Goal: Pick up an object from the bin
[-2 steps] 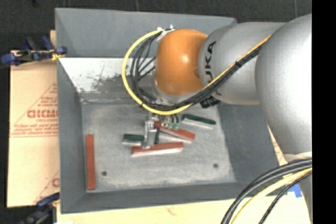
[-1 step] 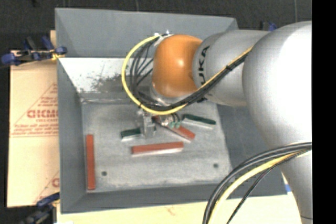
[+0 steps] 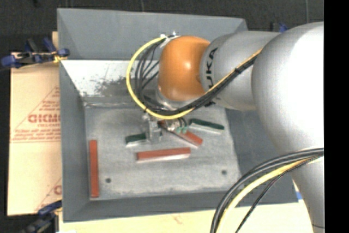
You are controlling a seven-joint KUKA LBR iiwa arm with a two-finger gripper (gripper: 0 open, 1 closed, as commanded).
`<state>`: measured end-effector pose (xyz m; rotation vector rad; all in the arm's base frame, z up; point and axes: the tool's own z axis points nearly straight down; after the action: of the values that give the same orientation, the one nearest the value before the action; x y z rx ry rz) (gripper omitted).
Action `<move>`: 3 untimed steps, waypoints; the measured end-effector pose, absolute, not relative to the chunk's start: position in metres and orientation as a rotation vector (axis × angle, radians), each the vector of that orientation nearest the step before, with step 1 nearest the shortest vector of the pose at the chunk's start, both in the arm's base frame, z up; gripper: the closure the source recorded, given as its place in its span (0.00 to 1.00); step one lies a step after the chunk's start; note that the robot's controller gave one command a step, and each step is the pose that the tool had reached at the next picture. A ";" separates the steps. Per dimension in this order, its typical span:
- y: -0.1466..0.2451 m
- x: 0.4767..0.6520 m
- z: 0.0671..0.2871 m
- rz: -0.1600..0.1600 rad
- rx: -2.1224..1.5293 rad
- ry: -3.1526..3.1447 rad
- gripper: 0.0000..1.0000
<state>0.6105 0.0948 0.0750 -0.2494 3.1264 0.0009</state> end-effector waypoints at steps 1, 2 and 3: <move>0.098 0.601 0.112 0.001 -0.176 3.139 1.00; 0.128 0.621 0.183 -0.001 -0.265 3.127 1.00; 0.125 0.631 0.190 0.002 -0.175 3.133 0.00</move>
Offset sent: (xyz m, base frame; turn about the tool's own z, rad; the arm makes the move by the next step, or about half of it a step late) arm 0.0318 0.0676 0.1666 -0.1256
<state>0.6308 0.1249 0.1898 -0.1752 3.1325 0.0020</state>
